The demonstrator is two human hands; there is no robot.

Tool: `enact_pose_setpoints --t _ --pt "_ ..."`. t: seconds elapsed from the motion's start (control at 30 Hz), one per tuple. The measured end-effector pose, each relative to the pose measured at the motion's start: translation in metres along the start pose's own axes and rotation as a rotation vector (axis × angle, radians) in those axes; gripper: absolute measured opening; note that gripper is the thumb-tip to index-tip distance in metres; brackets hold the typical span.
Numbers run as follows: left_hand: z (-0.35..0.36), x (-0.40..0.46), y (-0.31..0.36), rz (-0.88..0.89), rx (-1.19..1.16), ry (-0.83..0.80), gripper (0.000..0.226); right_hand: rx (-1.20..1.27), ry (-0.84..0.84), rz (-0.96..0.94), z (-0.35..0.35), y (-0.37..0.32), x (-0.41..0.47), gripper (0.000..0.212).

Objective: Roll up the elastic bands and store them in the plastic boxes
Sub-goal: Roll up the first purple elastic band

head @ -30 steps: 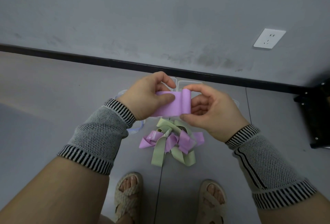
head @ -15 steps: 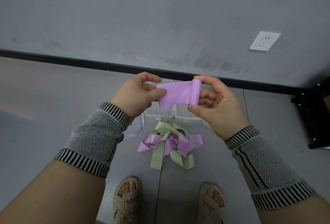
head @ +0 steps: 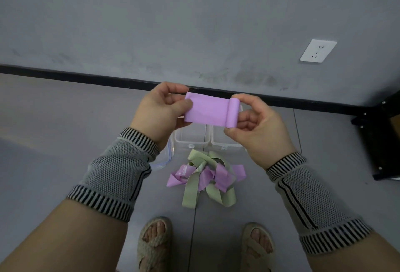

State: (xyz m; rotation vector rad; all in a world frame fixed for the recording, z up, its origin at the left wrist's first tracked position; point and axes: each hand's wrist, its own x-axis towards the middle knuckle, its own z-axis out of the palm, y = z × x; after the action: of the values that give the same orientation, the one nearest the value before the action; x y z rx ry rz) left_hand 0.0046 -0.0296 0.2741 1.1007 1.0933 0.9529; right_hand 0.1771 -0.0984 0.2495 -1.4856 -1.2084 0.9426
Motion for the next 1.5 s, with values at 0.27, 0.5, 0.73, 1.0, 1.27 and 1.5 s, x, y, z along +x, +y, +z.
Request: enact_pose_setpoints --t 0.27,0.5,0.73,1.0,1.27,1.5 --pt "0.016 -0.003 0.002 -0.034 -0.079 -0.093 0.023 -0.197 0.055 -0.067 0.004 0.005 0.002 0.060" --pt "0.023 -0.006 0.001 0.030 -0.007 -0.070 0.025 -0.319 0.067 -0.103 0.010 0.004 0.001 0.055" --pt "0.018 0.001 -0.008 -0.056 0.061 0.042 0.015 -0.263 0.019 -0.088 0.007 0.003 0.001 0.057" --pt "0.011 0.000 -0.007 0.013 0.404 -0.108 0.041 -0.161 -0.113 -0.085 0.008 -0.001 -0.002 0.060" --pt "0.013 -0.002 -0.004 0.012 0.233 -0.117 0.030 0.037 -0.129 -0.038 0.006 -0.001 -0.001 0.063" --pt "0.021 -0.008 -0.002 0.068 0.295 -0.114 0.034 -0.001 -0.140 -0.057 0.009 -0.005 -0.003 0.065"
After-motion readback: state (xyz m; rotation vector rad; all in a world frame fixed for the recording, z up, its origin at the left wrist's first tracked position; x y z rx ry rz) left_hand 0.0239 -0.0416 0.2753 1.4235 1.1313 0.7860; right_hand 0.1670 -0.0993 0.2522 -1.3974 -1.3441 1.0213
